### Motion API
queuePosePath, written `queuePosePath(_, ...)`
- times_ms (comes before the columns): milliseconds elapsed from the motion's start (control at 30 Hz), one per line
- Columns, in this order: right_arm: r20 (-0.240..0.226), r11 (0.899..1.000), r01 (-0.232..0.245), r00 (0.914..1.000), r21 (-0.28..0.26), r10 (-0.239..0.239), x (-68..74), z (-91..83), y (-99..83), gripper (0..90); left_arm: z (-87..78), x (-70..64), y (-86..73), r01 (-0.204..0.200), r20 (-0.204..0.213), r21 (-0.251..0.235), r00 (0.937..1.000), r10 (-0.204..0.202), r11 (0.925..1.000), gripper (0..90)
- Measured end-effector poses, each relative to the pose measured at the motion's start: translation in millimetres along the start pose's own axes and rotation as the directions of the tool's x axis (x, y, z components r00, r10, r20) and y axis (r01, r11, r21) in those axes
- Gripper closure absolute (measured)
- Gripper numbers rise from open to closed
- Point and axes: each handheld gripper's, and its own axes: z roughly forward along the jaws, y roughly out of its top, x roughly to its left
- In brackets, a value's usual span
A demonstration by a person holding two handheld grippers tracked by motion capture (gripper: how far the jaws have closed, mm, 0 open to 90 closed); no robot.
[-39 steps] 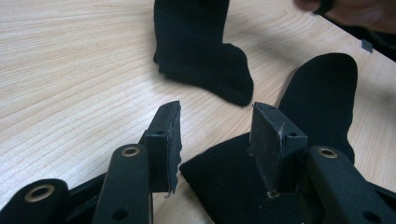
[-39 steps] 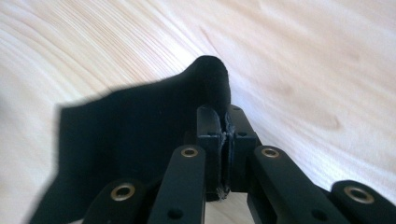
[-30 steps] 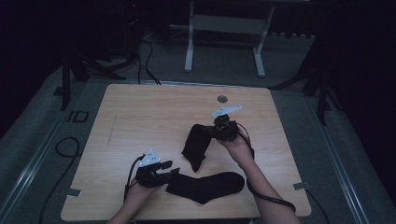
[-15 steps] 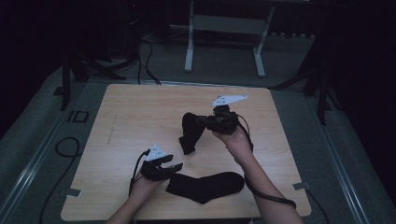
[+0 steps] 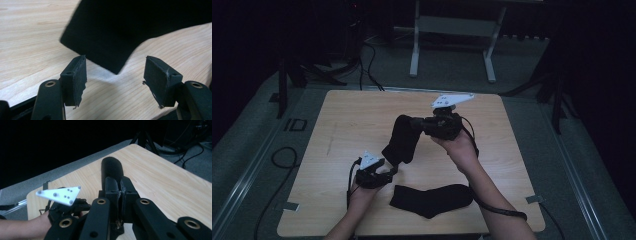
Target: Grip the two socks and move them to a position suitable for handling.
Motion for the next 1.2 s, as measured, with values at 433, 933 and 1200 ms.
queuePosePath(433, -0.019, 0.995, 0.097, 0.995, -0.034, -0.098, 24.2, -15.8, 21.6, 86.6, -12.2, 18.4, 0.8, 0.053, 0.166, -0.131, 0.9857, -0.031, 0.9899, 34.3)
queuePosePath(933, 0.114, 1.0, 0.023, 0.9932, 0.018, -0.025, -13.6, -28.9, -24.2, 86.6, -20.9, -4.0, 19.2, -0.142, 0.134, -0.037, 0.9802, 0.146, 0.9892, 84.3)
queuePosePath(1200, 0.199, 0.995, -0.08, 0.9778, 0.062, 0.066, -41.9, -51.1, -87.7, 86.5, -28.8, -8.7, 36.3, -0.195, 0.221, 0.102, 0.9606, 0.169, 0.9755, 84.1)
